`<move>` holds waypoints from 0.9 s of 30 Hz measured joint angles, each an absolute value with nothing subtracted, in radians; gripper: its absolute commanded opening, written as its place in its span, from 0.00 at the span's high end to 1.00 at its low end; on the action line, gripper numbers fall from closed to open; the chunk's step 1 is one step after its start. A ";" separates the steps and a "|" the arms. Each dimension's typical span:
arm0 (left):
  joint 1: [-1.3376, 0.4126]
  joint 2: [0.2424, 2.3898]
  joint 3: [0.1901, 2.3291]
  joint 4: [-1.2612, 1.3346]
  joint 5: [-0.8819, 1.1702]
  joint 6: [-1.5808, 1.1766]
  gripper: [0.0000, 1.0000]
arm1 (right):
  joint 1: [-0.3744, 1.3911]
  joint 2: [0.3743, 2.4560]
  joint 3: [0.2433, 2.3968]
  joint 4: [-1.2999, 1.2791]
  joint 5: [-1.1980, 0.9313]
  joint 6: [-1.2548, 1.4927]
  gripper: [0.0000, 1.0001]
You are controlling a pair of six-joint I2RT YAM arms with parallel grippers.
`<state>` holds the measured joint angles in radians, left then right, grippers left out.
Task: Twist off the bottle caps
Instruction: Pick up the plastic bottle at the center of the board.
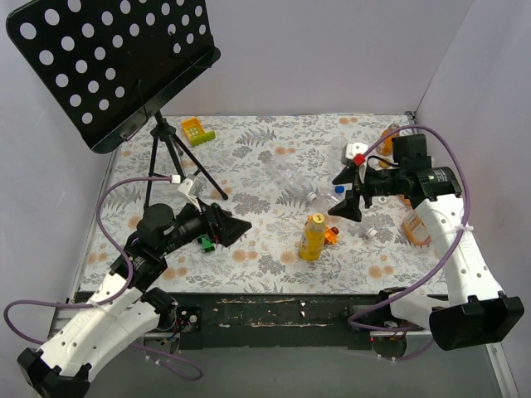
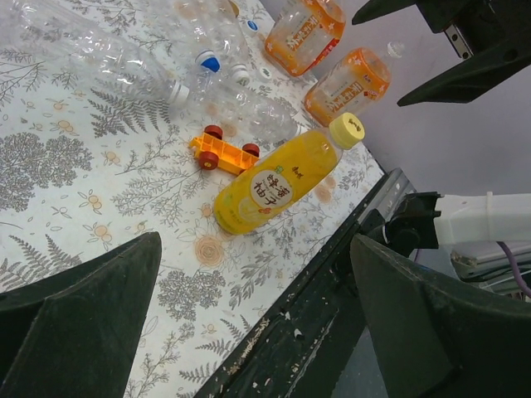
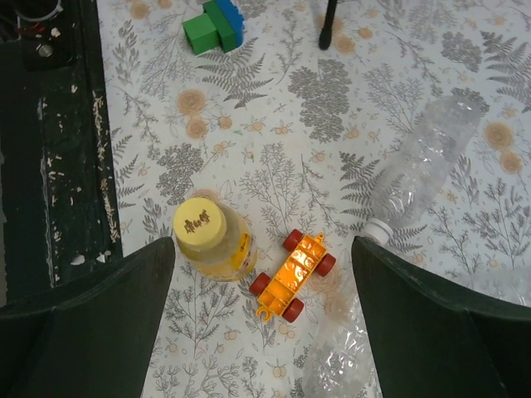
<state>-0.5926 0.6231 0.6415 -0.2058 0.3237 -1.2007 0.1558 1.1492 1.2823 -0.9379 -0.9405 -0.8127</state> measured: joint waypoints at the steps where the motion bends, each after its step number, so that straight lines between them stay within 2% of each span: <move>1: -0.593 0.620 0.637 -0.207 0.326 -1.198 0.02 | 0.179 1.153 1.280 -0.938 -0.936 -0.821 0.06; 7: -0.593 0.594 0.616 -0.211 0.334 -1.175 0.02 | 0.291 1.158 1.260 -0.944 -0.890 -0.894 0.06; 12: -0.593 0.587 0.612 -0.210 0.342 -1.158 0.02 | 0.355 1.176 1.260 -0.967 -0.835 -0.958 0.13; 17: -0.593 0.594 0.612 -0.209 0.353 -1.148 0.02 | 0.416 1.194 1.258 -0.997 -0.779 -1.007 0.24; 23: -0.593 0.604 0.610 -0.202 0.364 -1.143 0.02 | 0.445 1.195 1.257 -1.018 -0.757 -1.035 0.43; 27: -0.593 0.614 0.610 -0.202 0.371 -1.141 0.02 | 0.464 1.214 1.253 -1.031 -0.749 -1.047 0.53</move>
<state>-0.5926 0.6144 0.6102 -0.2020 0.3710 -1.1408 0.4637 1.2144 1.2530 -1.0309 -0.7494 -1.0473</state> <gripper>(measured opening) 0.981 0.527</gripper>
